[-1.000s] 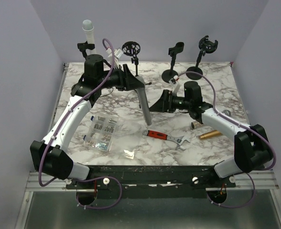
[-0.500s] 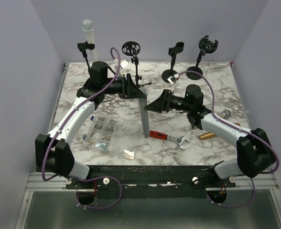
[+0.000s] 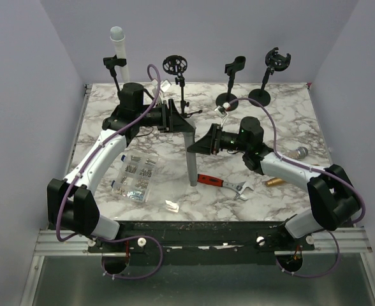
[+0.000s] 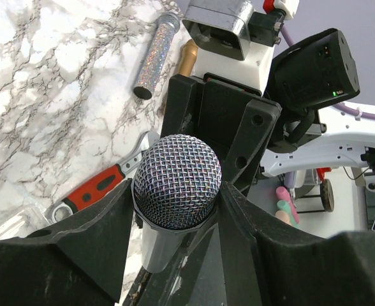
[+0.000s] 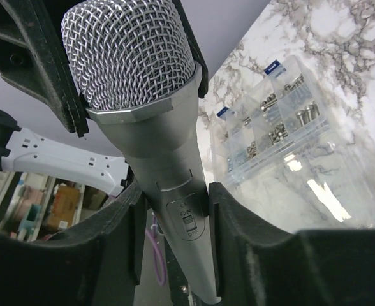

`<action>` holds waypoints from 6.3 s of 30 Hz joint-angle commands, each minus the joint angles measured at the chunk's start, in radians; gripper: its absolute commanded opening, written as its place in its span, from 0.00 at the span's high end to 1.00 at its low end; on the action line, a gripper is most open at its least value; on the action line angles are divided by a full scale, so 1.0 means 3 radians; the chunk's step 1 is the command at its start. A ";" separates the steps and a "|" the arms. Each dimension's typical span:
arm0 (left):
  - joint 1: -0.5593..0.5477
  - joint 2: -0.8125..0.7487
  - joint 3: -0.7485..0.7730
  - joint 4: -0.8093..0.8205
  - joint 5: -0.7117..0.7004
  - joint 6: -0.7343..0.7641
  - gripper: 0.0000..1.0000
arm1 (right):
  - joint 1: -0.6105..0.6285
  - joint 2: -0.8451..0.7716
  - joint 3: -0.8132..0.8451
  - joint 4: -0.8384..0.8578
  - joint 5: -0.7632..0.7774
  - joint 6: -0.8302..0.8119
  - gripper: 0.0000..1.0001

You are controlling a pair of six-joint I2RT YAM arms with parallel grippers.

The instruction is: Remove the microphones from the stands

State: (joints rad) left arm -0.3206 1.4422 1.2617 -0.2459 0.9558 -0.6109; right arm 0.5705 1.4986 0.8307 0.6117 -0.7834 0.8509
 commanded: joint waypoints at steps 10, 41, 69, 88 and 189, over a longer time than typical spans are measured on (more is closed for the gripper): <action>0.0005 -0.0088 0.0127 -0.0249 -0.0032 0.0314 0.54 | 0.0026 -0.0066 0.0088 -0.0523 0.0366 -0.0419 0.99; 0.0005 -0.0614 0.0100 -0.0585 -0.1104 0.0758 0.01 | -0.0760 0.0594 0.1474 -0.3994 0.3975 0.1081 0.99; -0.0001 -0.0599 0.0065 -0.0552 -0.1114 0.0723 0.01 | -0.1357 0.1265 0.1768 -0.4849 0.4509 0.1727 0.99; 0.0000 -0.0538 0.0054 -0.0539 -0.1110 0.0707 0.02 | -0.1380 0.1253 0.1476 -0.4699 0.4545 0.1755 0.99; 0.0000 -0.1097 -0.0321 -0.0219 -0.1942 0.0794 0.01 | -0.0685 0.2725 0.2008 0.1126 0.0367 0.2505 0.37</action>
State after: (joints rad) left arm -0.3202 1.1404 1.1755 -0.3374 0.3630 -0.3740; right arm 0.3527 2.2723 1.3880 0.8837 -0.6415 1.5505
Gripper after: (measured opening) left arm 0.980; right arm 0.657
